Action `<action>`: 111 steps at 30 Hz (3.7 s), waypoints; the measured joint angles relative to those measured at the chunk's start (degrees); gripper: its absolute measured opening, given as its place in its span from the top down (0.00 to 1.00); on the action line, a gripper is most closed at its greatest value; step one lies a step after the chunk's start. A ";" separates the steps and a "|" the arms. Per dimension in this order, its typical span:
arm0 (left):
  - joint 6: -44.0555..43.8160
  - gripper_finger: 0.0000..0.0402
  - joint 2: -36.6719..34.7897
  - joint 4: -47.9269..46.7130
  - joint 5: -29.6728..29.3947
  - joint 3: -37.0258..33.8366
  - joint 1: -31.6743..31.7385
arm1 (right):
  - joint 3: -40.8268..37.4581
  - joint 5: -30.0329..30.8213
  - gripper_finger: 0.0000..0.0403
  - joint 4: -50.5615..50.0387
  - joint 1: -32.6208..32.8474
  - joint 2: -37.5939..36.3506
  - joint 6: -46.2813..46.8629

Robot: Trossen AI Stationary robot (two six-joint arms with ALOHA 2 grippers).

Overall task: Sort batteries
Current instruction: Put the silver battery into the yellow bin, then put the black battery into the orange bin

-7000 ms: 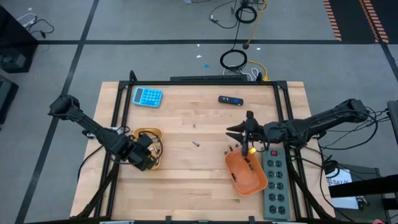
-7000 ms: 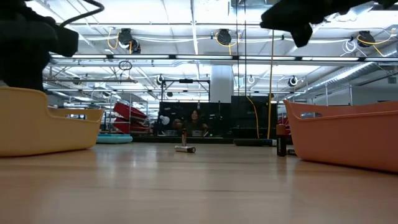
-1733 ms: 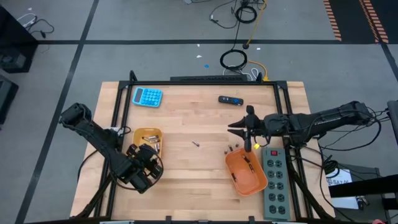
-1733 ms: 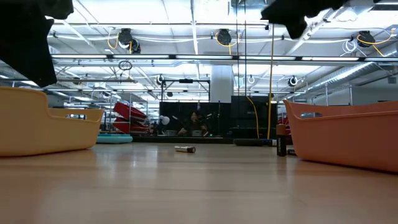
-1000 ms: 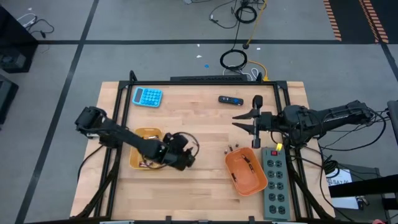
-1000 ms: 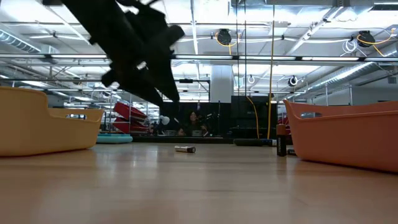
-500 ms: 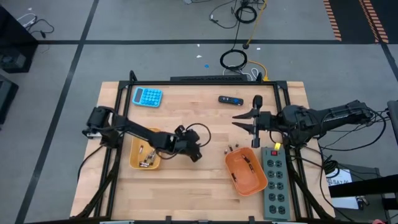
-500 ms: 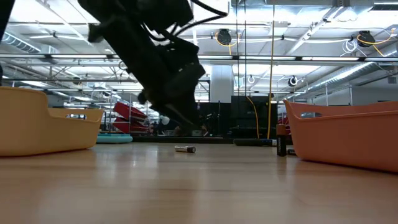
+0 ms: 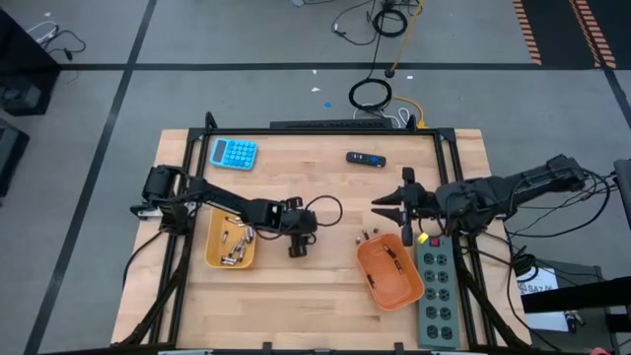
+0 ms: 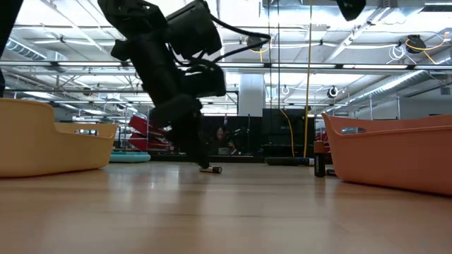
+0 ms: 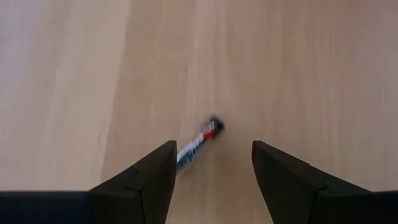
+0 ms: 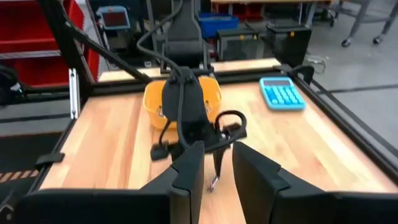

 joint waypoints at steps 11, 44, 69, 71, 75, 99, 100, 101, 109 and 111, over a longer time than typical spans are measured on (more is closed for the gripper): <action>9.68 0.46 0.00 -2.97 -1.84 0.00 1.45 | 0.00 11.68 0.81 -4.09 9.04 0.04 6.43; -3.96 0.94 -9.32 -9.30 -1.70 -0.13 -5.73 | -0.04 14.68 0.81 5.45 9.24 -2.34 -13.37; -66.31 0.53 -32.16 -47.61 -14.53 -5.43 -29.54 | -0.02 9.98 0.81 -0.14 2.02 -5.08 -9.97; -63.98 0.49 -32.20 -47.09 -19.30 -3.39 -29.79 | -0.02 10.11 0.81 -2.65 3.54 -6.57 -4.89; -55.29 0.47 -31.82 -36.02 -42.49 -3.08 -32.37 | 0.00 15.55 0.81 -5.25 7.51 -6.07 1.52; -9.13 0.47 -26.62 31.41 -51.73 -28.74 -35.28 | 32.24 -16.42 0.81 -43.28 -9.42 40.63 19.02; -6.92 0.47 -26.60 36.72 -49.67 -29.93 -35.28 | 35.10 -18.15 0.81 -46.50 -10.06 43.31 18.42; -4.93 0.47 -26.60 41.44 -47.81 -30.84 -35.28 | 37.65 -19.80 0.81 -49.36 -10.57 45.83 17.88; 1.83 0.47 -26.62 54.45 -39.42 -31.52 -35.28 | 54.74 -26.76 0.64 -68.35 -11.04 64.11 9.54; 2.04 0.47 -26.62 54.92 -39.42 -31.52 -35.25 | 57.64 -28.77 0.57 -70.22 -11.25 67.56 9.35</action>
